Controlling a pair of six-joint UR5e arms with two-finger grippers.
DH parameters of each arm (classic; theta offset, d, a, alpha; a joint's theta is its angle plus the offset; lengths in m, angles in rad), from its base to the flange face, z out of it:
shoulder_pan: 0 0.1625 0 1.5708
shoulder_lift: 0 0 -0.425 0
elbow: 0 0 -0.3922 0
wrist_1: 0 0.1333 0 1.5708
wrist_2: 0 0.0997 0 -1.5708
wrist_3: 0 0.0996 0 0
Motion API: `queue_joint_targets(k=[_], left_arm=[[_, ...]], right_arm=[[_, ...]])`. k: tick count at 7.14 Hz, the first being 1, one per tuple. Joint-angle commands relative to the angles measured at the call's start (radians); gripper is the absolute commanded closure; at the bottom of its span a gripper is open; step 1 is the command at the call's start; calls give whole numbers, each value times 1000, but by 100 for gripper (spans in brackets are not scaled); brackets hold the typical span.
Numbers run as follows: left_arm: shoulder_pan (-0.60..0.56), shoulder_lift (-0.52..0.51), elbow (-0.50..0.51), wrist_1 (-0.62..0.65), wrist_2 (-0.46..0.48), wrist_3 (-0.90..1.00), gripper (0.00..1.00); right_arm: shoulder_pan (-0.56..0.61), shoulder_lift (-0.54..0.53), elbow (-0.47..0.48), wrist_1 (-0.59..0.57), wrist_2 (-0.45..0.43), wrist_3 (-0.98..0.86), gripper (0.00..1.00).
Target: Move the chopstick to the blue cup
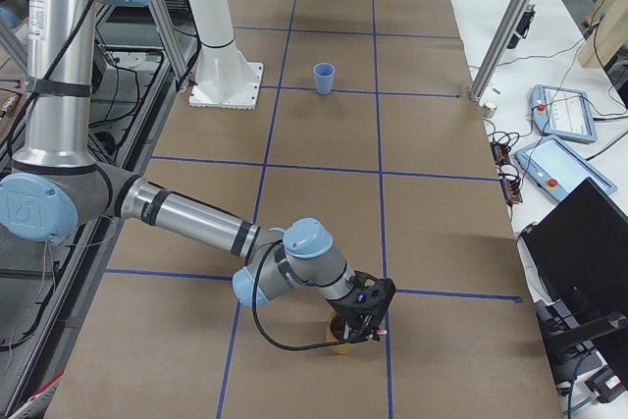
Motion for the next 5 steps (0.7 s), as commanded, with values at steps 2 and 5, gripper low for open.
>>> queue_joint_targets(k=[2,5], left_arm=[[0,5,0,0,0,0,1],[0,8,0,0,0,1,1]], right_arm=[[140,-5,36,-9,88,-60,100],[287,10,105,-103,177,-149,100]])
